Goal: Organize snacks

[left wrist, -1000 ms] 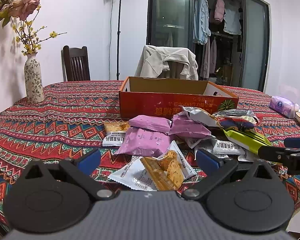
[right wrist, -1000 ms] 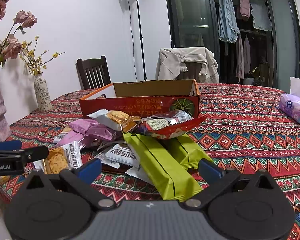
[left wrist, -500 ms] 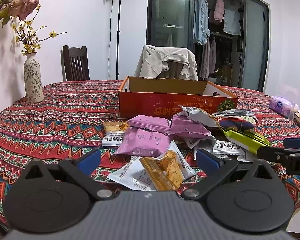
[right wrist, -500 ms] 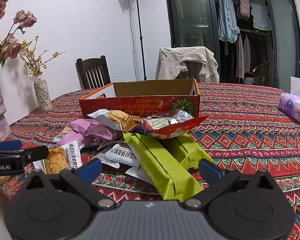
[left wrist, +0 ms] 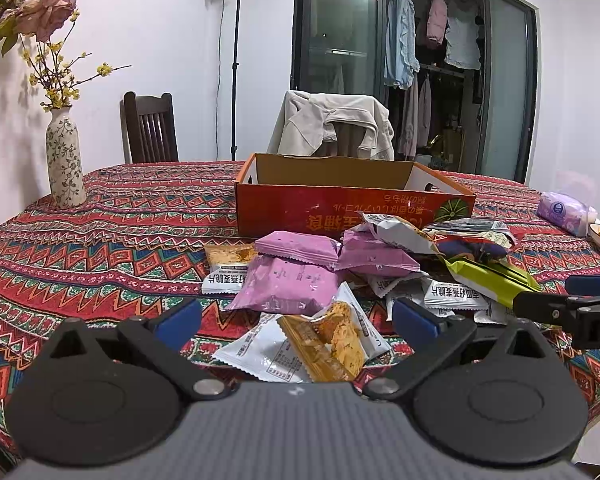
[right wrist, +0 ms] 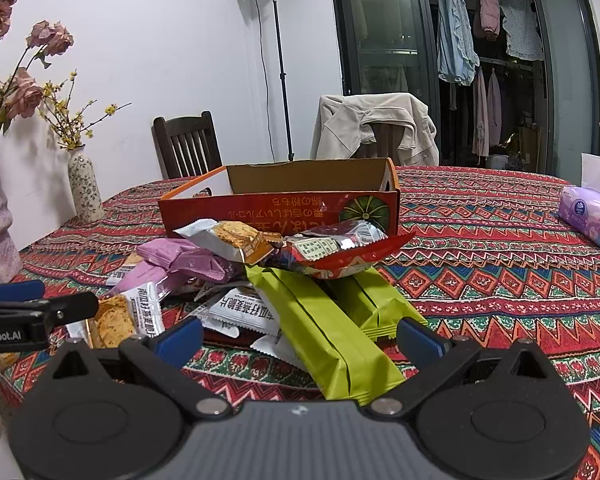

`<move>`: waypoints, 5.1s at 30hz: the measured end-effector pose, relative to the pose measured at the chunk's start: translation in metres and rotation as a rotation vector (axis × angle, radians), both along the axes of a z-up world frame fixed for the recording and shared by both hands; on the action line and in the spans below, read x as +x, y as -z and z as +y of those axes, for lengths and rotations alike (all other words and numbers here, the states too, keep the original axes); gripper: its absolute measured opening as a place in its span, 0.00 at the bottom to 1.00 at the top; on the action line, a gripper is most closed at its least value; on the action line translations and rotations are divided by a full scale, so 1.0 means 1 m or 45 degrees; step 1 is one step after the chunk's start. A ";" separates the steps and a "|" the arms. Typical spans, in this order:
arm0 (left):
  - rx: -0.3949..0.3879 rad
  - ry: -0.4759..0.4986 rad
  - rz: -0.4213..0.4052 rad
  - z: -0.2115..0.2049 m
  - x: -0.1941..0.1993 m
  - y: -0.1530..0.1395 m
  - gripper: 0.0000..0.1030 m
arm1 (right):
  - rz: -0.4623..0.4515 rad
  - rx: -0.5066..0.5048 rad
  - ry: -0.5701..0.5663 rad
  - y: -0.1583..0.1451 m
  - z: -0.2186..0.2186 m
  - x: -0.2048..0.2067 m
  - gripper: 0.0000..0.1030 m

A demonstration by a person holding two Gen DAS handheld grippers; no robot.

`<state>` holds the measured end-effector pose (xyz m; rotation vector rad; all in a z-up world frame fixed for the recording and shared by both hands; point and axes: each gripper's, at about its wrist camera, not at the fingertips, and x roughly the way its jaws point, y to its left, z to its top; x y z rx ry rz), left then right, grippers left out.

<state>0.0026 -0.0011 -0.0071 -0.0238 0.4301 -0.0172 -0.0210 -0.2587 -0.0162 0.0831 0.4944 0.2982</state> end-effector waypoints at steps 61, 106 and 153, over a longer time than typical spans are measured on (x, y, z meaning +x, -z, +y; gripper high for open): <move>0.081 0.015 0.093 -0.016 0.027 0.009 1.00 | 0.020 -0.023 -0.211 -0.007 -0.002 0.026 0.35; 0.082 0.054 -0.247 -0.022 0.065 -0.076 0.19 | -0.275 -0.003 -0.059 -0.069 -0.003 0.058 0.35; -0.093 -0.167 -0.142 0.007 0.251 -0.059 1.00 | -0.050 0.016 0.017 -0.047 0.018 0.257 1.00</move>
